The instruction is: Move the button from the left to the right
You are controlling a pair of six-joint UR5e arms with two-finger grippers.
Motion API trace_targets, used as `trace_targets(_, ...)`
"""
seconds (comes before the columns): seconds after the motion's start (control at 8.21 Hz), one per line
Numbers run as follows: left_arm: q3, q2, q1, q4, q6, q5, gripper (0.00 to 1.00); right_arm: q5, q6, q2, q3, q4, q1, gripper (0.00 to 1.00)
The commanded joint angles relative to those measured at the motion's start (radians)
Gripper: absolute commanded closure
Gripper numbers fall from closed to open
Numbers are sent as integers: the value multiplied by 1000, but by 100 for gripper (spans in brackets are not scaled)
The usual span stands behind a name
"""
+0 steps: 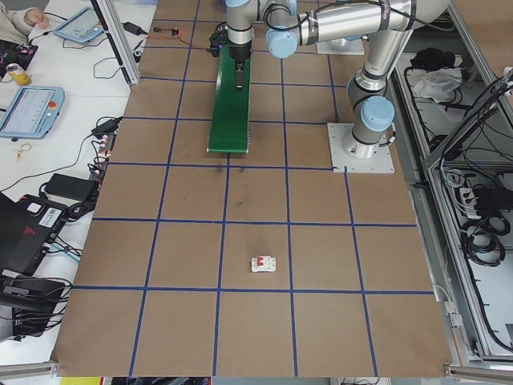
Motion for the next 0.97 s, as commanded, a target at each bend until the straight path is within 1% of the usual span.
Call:
trace_targets(0.0, 1, 0, 0, 0, 0, 0, 0, 8, 34, 7, 2, -5, 13, 0)
trace_targets(0.24, 1, 0, 0, 0, -1, -1, 0, 8, 156, 7, 3, -6, 13, 0)
trace_targets(0.37, 1, 0, 0, 0, -1, -1, 0, 7, 181, 8, 5, -6, 13, 0)
trace_targets(0.85, 0, 0, 0, 0, -3, 0, 0, 7, 181, 10, 3, -6, 15, 0)
